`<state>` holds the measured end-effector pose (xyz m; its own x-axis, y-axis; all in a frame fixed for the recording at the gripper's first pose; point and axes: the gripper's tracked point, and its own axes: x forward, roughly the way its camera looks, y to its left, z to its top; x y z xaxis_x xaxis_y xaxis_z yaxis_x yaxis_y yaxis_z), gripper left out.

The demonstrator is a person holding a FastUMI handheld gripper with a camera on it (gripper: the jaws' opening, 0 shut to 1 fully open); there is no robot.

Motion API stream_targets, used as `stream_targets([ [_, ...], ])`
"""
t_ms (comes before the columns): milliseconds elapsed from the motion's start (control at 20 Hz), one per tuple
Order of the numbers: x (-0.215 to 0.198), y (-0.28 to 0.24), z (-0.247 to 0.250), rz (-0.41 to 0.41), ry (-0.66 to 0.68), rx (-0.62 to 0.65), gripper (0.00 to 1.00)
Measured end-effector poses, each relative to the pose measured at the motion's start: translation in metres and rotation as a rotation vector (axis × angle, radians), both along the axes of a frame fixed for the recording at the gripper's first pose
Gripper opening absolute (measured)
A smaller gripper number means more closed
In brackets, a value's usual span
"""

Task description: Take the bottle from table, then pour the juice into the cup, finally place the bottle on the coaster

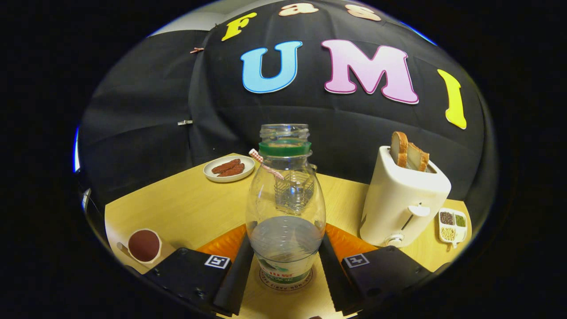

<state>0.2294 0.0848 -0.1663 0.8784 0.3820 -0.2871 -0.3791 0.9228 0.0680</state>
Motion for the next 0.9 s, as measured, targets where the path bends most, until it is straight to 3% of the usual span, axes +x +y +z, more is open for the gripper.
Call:
stream_targets([
  [300,-0.003,-0.001,-0.006,-0.002,0.02,-0.007,0.8],
  [400,-0.003,0.0,0.0,0.002,-0.001,-0.007,0.88],
  [450,-0.003,0.0,0.002,0.001,-0.01,-0.011,1.0],
  [900,-0.017,-0.009,0.012,0.002,-0.015,-0.029,1.0],
])
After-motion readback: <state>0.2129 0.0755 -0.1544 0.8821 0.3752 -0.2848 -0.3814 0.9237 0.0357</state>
